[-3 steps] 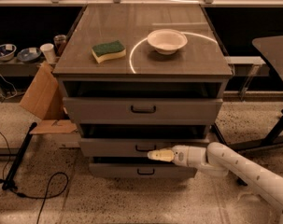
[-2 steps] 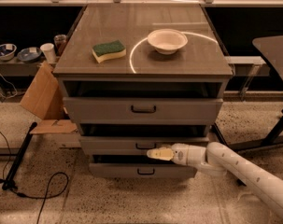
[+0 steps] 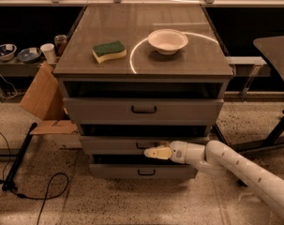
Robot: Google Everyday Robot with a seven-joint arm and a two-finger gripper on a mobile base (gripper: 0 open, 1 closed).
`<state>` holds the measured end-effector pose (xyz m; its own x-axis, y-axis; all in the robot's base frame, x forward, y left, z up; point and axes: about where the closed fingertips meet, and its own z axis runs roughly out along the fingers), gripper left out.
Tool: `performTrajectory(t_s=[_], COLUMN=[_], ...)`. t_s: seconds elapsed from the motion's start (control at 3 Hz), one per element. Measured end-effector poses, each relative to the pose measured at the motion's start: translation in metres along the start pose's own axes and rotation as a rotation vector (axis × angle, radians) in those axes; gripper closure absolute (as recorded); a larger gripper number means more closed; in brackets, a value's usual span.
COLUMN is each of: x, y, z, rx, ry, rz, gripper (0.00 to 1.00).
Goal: Close middle drawer
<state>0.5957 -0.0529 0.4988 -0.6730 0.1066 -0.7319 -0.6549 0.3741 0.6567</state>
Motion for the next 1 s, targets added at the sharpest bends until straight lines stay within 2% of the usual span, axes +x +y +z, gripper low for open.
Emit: performTrajectory(t_s=[0.33,1.0], x=[-0.0014,0.0026], y=[0.0031,-0.0009], z=[0.0096,0.0141], rx=[0.027,0.104], ry=[0.075,0.152], rz=[-0.001,0.020], gripper=[0.00,0.00])
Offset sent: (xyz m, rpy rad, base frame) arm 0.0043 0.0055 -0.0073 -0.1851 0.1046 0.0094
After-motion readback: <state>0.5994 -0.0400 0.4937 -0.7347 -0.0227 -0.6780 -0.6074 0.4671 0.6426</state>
